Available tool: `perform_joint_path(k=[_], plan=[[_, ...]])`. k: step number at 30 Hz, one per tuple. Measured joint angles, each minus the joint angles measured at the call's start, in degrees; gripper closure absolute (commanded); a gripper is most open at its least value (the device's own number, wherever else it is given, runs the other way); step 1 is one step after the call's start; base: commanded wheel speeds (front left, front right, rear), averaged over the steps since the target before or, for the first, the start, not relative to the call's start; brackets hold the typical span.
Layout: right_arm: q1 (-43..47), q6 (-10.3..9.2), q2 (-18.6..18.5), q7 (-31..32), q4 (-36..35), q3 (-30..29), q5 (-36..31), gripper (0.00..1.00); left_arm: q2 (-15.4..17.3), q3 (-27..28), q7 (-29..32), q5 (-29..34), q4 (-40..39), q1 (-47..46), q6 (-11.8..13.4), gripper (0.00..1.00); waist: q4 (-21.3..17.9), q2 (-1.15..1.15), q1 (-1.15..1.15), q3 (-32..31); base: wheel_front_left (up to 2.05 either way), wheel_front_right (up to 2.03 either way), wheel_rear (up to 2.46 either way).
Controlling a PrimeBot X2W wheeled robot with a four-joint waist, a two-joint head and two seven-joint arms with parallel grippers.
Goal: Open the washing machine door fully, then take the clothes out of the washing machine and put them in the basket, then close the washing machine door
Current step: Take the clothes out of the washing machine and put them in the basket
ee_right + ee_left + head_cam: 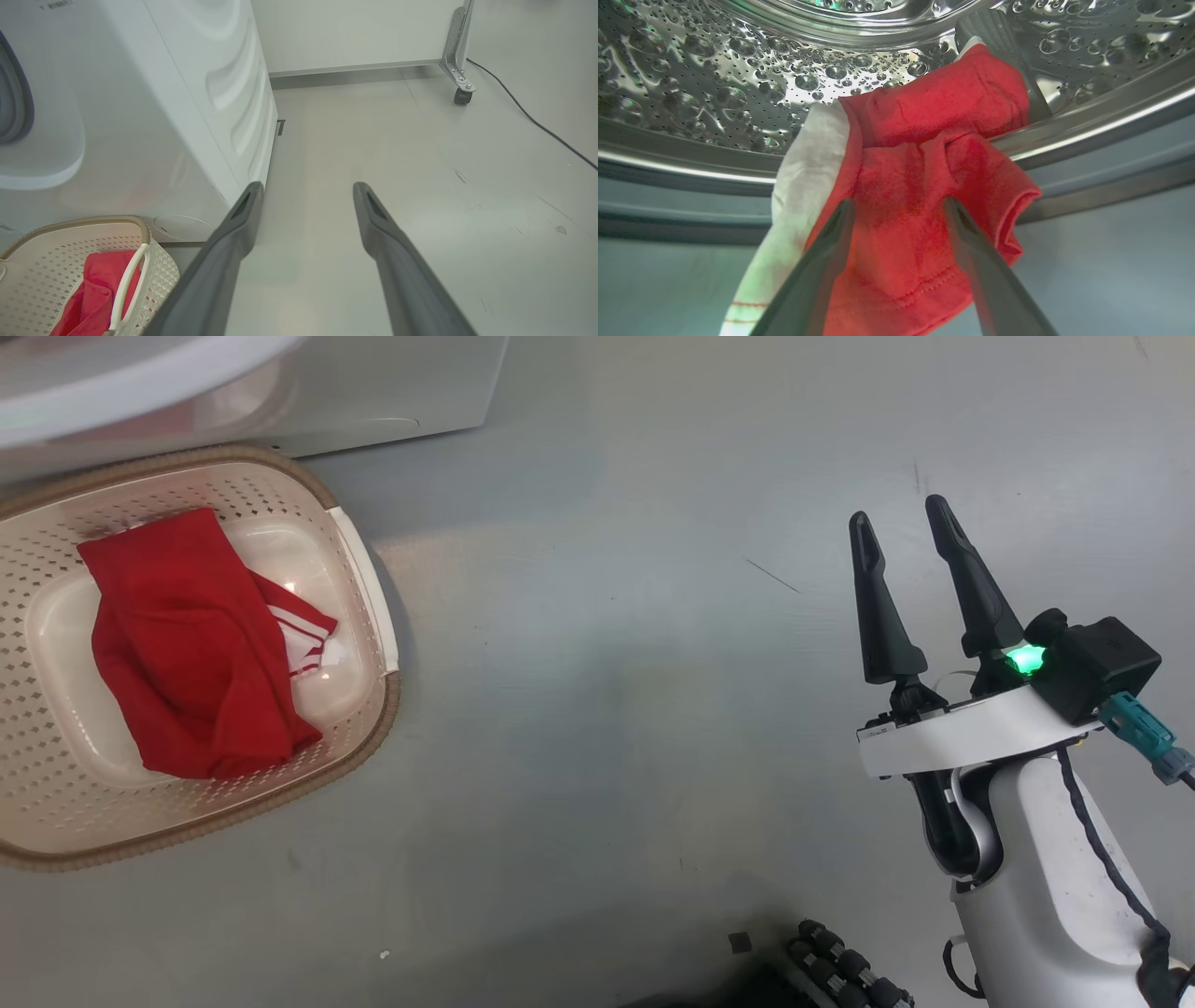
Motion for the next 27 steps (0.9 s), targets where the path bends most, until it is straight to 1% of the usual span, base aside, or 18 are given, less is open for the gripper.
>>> perform_joint_path(k=[2,5,10,21,23,27], plan=[[-0.01,0.00,-0.01,0.00,0.00,-0.01,0.03,0.00,-0.08,0.01,0.07,0.01,1.03,-0.21,0.18,0.00,-0.07,0.00,0.00,0.11,0.00,0.00,0.00],[-0.01,0.00,0.00,0.00,0.00,-0.01,0.03,0.00,0.04,0.35,0.13,0.02,2.11,-0.34,1.08,0.00,-0.12,0.00,0.00,0.29,0.00,0.00,0.00],[-0.01,0.00,0.00,0.00,-0.01,-0.01,0.03,0.00,0.00,0.77,0.47,0.00,3.53,-1.41,1.51,0.00,-0.15,0.00,0.00,0.56,0.00,0.00,0.00],[-0.15,0.00,0.00,0.00,-0.15,-0.12,0.01,0.00,-0.59,1.38,0.60,-0.51,5.81,-3.41,1.58,0.00,0.13,0.00,0.00,1.08,0.00,0.00,0.00],[-0.19,0.00,0.00,0.00,-0.20,-0.15,0.01,0.00,-0.73,1.51,0.59,-1.00,6.28,-3.80,1.58,1.00,0.21,0.00,0.00,1.16,0.00,0.00,0.00],[-0.30,0.00,0.00,0.00,-0.22,-0.21,0.00,0.00,-0.81,1.52,0.33,-1.43,7.05,-4.29,1.58,1.00,0.40,0.00,0.00,1.30,0.00,0.00,0.00]])
